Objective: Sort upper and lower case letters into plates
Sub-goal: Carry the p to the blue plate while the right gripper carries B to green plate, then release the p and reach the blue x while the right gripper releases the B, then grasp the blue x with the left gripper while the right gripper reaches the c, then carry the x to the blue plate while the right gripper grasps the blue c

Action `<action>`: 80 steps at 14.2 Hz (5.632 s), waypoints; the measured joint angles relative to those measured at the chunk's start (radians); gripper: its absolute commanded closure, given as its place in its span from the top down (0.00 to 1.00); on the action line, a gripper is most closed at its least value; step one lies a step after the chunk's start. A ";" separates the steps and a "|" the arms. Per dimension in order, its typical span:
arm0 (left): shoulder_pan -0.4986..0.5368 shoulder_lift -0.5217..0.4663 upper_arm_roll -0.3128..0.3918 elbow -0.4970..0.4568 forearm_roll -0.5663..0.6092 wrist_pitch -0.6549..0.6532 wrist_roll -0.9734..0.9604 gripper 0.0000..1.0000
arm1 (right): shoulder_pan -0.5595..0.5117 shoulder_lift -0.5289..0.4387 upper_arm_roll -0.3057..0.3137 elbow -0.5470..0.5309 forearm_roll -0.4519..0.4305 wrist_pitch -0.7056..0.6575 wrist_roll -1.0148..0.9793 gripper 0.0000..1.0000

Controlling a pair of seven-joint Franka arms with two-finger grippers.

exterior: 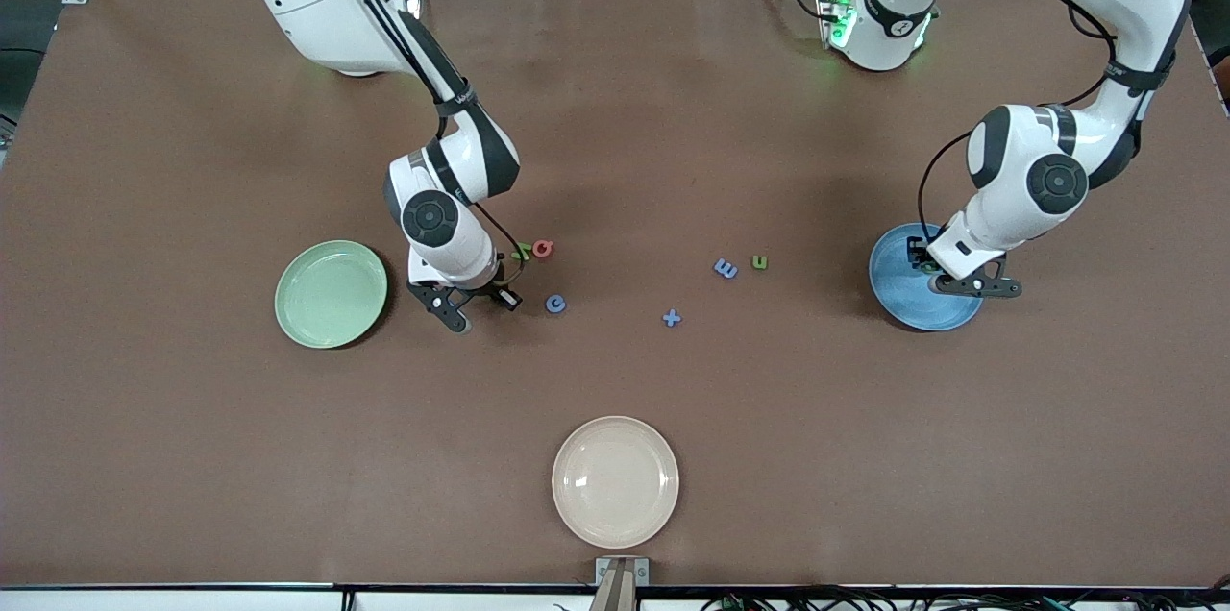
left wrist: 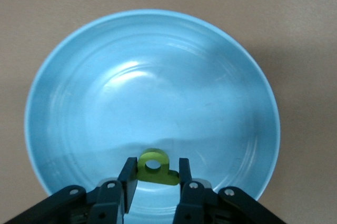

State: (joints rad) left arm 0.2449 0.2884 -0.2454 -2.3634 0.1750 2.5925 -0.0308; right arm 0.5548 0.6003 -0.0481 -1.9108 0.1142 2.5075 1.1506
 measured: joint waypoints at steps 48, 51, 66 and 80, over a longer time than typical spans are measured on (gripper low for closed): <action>-0.663 0.540 -0.020 0.817 0.104 -0.199 -1.391 0.99 | -0.166 -0.215 -0.111 -0.091 -0.010 -0.207 -0.339 1.00; -0.668 0.566 -0.020 0.855 0.104 -0.216 -1.391 0.98 | -0.089 -0.209 -0.108 -0.055 0.041 -0.206 -0.232 1.00; -0.673 0.578 -0.021 0.881 0.104 -0.237 -1.389 0.45 | 0.023 -0.173 -0.108 0.022 0.060 -0.180 0.159 1.00; -0.697 0.578 -0.019 0.889 0.105 -0.240 -1.385 0.06 | 0.131 0.148 -0.125 0.324 -0.003 -0.153 0.609 1.00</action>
State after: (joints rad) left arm -0.4525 0.8661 -0.2643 -1.4739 0.2798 2.3528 -1.4158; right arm 0.6853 0.7482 -0.1732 -1.5870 0.1115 2.3549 1.7591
